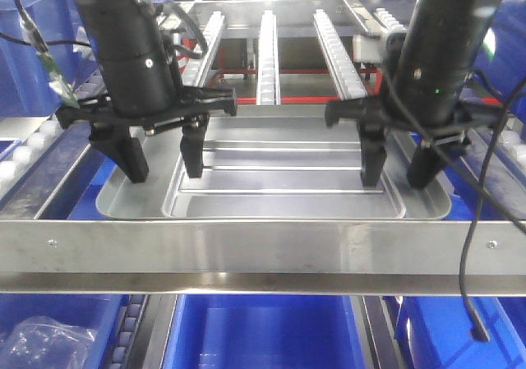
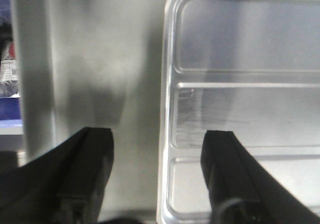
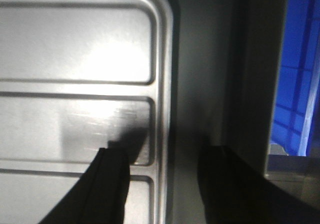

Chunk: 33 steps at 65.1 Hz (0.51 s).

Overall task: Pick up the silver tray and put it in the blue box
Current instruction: 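Close both grippers on the tray's side rims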

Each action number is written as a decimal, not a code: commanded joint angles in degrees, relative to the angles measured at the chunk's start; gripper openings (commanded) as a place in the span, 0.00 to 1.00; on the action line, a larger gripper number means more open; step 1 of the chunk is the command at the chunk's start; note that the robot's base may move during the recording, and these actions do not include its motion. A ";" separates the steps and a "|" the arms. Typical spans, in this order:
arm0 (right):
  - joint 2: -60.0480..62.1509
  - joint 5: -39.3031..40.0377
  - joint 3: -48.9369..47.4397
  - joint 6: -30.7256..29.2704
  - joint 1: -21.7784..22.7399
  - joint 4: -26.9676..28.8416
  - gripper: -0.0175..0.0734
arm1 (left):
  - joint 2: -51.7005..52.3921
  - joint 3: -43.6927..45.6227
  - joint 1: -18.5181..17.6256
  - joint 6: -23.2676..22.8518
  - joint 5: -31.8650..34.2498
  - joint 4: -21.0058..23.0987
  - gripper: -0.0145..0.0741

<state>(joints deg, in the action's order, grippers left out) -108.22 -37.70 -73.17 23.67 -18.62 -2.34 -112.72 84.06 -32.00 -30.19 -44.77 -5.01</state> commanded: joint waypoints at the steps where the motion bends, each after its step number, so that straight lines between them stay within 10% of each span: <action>1: 2.81 2.45 -1.74 -0.55 0.11 -0.06 0.67 | 1.93 1.76 -0.51 -0.01 1.69 -0.02 0.47; 33: 2.64 2.43 -1.74 -0.55 0.11 -0.06 0.67 | 0.70 1.76 -0.51 -0.01 1.32 0.13 0.40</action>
<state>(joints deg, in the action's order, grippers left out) -108.35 -37.03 -73.17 23.67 -18.62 -2.30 -114.39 84.30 -32.00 -30.08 -44.69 -5.12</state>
